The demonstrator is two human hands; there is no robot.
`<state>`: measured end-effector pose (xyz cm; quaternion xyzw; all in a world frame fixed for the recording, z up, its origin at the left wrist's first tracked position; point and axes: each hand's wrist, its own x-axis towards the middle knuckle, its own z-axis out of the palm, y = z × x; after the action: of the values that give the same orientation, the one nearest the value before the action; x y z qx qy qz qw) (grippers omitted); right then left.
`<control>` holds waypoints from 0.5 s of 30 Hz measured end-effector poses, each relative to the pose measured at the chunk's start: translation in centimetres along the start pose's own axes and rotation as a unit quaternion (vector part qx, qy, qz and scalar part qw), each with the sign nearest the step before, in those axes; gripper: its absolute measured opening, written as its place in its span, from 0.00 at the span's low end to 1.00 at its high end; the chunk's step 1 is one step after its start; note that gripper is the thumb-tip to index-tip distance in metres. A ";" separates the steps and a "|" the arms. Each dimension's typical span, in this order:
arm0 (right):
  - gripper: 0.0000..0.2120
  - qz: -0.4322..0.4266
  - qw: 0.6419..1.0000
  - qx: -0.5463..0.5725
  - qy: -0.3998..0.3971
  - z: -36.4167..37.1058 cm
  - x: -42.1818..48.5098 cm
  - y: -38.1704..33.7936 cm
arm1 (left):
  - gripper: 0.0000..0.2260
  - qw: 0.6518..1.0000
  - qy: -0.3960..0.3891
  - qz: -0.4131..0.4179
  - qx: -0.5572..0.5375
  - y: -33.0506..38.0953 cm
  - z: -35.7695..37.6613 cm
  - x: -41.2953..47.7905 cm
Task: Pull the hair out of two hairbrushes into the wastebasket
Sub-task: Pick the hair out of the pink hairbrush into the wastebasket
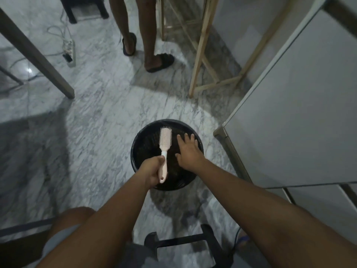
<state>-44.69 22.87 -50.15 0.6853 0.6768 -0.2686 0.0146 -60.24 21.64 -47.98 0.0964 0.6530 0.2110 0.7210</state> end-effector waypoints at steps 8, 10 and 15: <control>0.37 0.030 0.995 0.032 0.090 -18.6 -6.4 -1.4 | 0.12 0.994 -0.062 0.042 0.080 9.7 7.7 -14.6; 0.37 0.049 0.990 0.038 0.124 -23.7 -8.6 -0.7 | 0.12 0.988 -0.079 0.060 0.115 11.8 10.8 -18.4; 0.37 0.126 0.969 0.036 0.212 -35.1 -16.1 4.1 | 0.08 0.956 -0.154 0.105 0.224 14.7 20.7 -27.2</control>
<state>-27.64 21.21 -15.27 0.8061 0.5628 -0.1374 -0.1203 -44.07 25.89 -14.71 0.3552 0.5504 0.1165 0.7465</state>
